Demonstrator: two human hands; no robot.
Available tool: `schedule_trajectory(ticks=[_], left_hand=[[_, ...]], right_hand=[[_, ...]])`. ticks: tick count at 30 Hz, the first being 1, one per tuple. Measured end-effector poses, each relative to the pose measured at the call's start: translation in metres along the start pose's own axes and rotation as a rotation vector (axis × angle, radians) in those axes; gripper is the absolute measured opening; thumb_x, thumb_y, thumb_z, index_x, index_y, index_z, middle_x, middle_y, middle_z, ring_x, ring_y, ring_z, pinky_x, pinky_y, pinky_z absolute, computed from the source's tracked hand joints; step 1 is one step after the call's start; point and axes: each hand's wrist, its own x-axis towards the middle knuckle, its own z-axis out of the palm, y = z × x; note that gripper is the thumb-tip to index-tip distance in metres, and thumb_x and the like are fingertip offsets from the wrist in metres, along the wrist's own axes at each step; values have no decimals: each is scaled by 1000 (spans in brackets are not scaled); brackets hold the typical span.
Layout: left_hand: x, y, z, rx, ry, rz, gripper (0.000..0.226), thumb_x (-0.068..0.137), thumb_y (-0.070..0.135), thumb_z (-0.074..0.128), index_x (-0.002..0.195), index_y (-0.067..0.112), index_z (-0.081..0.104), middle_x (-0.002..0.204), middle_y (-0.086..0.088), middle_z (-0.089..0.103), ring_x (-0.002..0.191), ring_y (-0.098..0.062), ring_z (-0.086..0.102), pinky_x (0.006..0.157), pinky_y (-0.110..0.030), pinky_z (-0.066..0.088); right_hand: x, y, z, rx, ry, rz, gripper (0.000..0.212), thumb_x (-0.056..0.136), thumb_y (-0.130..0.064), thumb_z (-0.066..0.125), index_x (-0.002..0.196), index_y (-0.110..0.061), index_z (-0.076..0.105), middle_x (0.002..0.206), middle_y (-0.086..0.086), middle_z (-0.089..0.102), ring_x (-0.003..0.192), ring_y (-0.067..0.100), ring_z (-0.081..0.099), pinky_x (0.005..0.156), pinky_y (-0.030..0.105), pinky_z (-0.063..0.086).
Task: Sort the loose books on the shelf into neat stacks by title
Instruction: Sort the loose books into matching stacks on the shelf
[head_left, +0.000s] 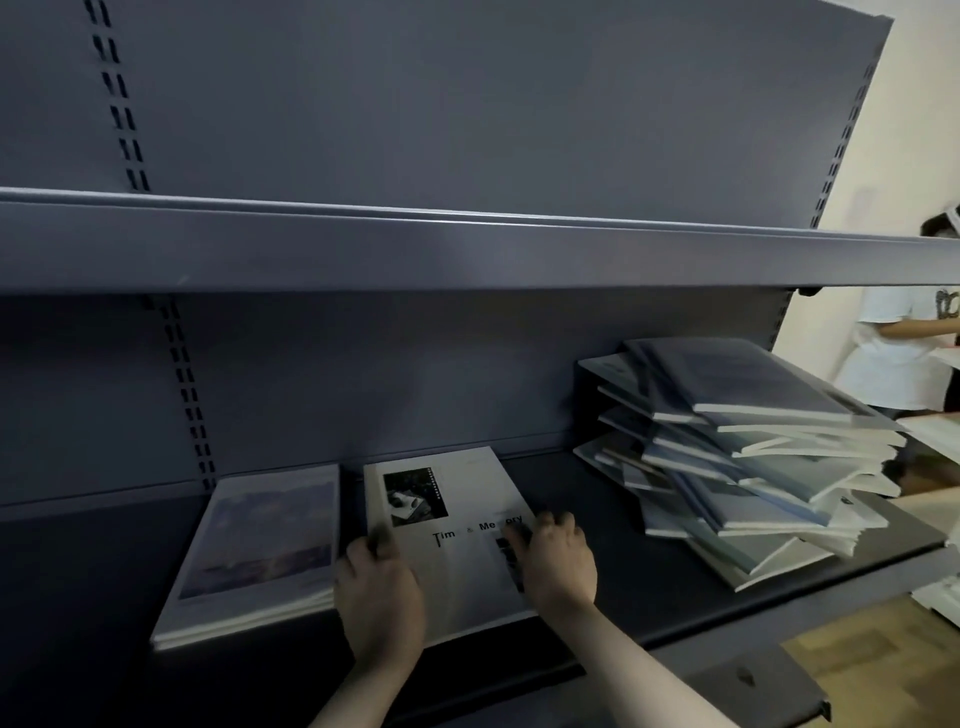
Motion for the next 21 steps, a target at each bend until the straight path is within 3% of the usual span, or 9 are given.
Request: schedule_trajectory(ticks=[2, 5, 7, 9, 11, 14, 19, 21], left_hand=[[1, -2, 4, 84, -7, 25, 32, 57, -9, 77, 88, -6, 70, 75, -26, 60, 64, -42, 58, 54, -43, 50], [1, 2, -9, 132, -106, 52, 21, 76, -1, 64, 97, -3, 68, 87, -24, 62, 77, -40, 60, 61, -41, 50], [1, 6, -14, 166, -76, 54, 22, 81, 6, 63, 103, 0, 65, 95, -19, 61, 83, -36, 60, 64, -38, 52], [2, 7, -14, 192, 9, 107, 20, 65, -5, 71, 84, -9, 66, 76, -26, 58, 64, -42, 59, 50, -41, 50], [4, 3, -6, 164, 86, 175, 5, 62, -13, 58, 62, -16, 62, 56, -31, 49, 45, -43, 53, 38, -42, 46], [10, -1, 5, 108, 115, 273, 38, 69, -1, 27, 57, -16, 60, 53, -30, 48, 43, -41, 52, 36, -41, 45], [12, -3, 8, 136, 171, 267, 37, 71, -3, 28, 57, -14, 60, 53, -28, 50, 44, -39, 54, 36, -39, 45], [14, -2, 7, 122, 190, 258, 40, 71, -3, 25, 56, -16, 60, 53, -29, 50, 43, -40, 54, 36, -39, 45]], right_hand=[[1, -1, 2, -17, 3, -4, 52, 99, -52, 30, 124, -11, 50, 129, 7, 48, 118, 22, 49, 90, 29, 43], [3, -1, 4, -29, 6, -10, 51, 100, -50, 29, 125, -11, 49, 129, 8, 48, 118, 22, 49, 91, 30, 43], [4, -1, 4, -36, -11, -15, 50, 101, -49, 30, 126, -9, 48, 130, 9, 46, 118, 23, 49, 92, 30, 43], [7, -1, 4, -55, -31, -19, 47, 102, -44, 31, 129, -8, 46, 131, 10, 46, 118, 24, 50, 90, 31, 44], [11, -3, 2, -101, -37, -34, 38, 104, -33, 34, 130, -7, 44, 132, 11, 48, 117, 25, 53, 85, 31, 47], [15, -8, -1, -218, -43, -89, 30, 102, -13, 32, 126, -2, 47, 126, 13, 56, 111, 25, 58, 68, 28, 44], [16, -18, -3, -345, -96, -189, 31, 98, -1, 33, 118, 1, 56, 118, 15, 60, 102, 27, 63, 55, 28, 41], [16, -20, -5, -350, -111, -202, 30, 97, -1, 34, 114, 1, 58, 115, 16, 61, 100, 28, 64, 60, 28, 48]])
